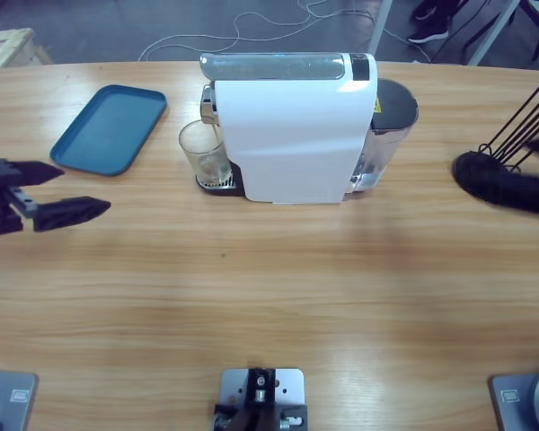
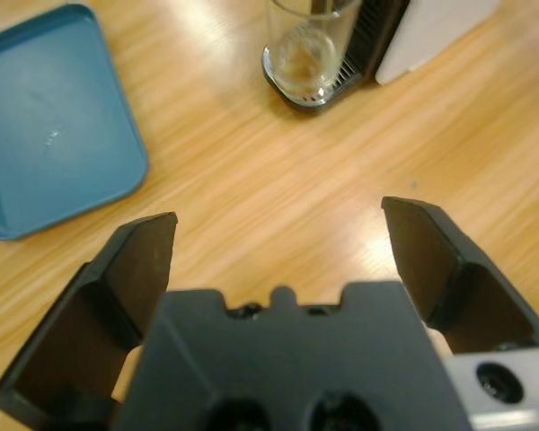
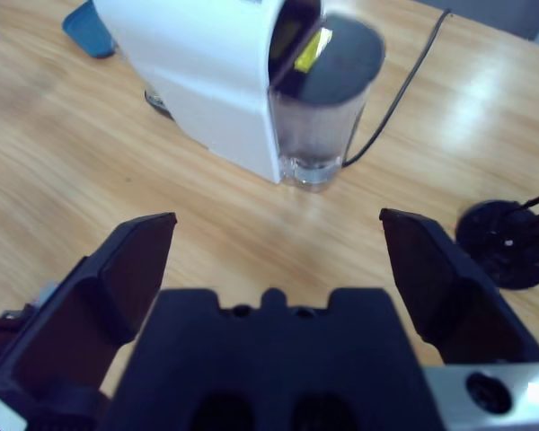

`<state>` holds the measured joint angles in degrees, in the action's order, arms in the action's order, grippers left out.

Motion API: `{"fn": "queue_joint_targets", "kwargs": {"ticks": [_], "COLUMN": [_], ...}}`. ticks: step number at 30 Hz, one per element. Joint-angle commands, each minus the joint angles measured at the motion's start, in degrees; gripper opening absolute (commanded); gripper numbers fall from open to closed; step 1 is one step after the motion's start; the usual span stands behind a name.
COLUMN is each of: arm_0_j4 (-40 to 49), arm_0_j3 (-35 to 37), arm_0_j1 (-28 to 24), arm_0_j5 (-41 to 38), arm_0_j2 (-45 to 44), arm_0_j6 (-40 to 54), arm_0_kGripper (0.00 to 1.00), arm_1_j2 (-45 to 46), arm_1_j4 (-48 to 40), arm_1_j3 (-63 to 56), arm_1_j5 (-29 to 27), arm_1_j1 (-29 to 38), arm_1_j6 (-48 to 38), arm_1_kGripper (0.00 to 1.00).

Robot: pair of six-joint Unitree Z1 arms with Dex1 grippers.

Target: Pour coffee

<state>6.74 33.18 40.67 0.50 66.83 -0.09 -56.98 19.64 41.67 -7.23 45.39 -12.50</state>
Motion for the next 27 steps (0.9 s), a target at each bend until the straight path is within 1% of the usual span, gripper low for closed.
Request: {"fn": "queue_joint_targets", "kwargs": {"ticks": [1, 5, 8, 12, 15, 17, 19, 23, 27], "arm_0_j4": [-6.45, -9.38, -11.37, -13.69, -14.02, -14.04, -14.07, -14.13, -15.38], "arm_0_j3": [-3.36, -5.42, -5.84, -5.98, -6.51, -6.97, -7.85, -9.36, -9.59], "arm_0_j1": [-0.03, -0.03, -0.05, 0.02, 0.02, 0.02, 0.02, 0.02, 0.02], "arm_0_j5": [0.73, 0.73, 1.08, 0.46, -0.24, -0.24, -0.24, -0.33, -0.33], "arm_0_j2": [2.11, 2.43, 3.85, 5.49, 4.71, 3.73, 1.93, -1.46, -0.81], "arm_0_j6": [6.92, 7.87, 7.54, 7.64, 8.45, 9.03, 9.59, 11.05, 10.58], "arm_0_kGripper": [1.000, 1.000, 1.000, 1.000, 1.000, 1.000, 1.000, 1.000, 1.000], "arm_1_j2": [12.61, 13.77, 11.14, 8.11, 7.87, 7.27, 6.72, 7.18, 7.23], "arm_1_j4": [-6.43, -9.05, -12.30, -12.91, -13.97, -17.57, -19.36, -20.31, -20.35], "arm_1_j3": [-13.12, -15.06, -16.55, -16.34, -17.18, -19.06, -19.52, -19.93, -19.96], "arm_1_j5": [3.54, 2.80, 2.13, 2.18, 1.82, 1.43, 1.76, 2.03, 2.22], "arm_1_j1": [0.31, 0.31, 0.31, 0.31, 0.31, 0.31, 0.31, 0.31, 0.31], "arm_1_j6": [3.26, 5.35, 5.98, 7.02, 8.55, 8.55, 8.42, 8.02, 7.88], "arm_1_kGripper": [1.000, 1.000, 1.000, 1.000, 1.000, 1.000, 1.000, 1.000, 1.000]}}
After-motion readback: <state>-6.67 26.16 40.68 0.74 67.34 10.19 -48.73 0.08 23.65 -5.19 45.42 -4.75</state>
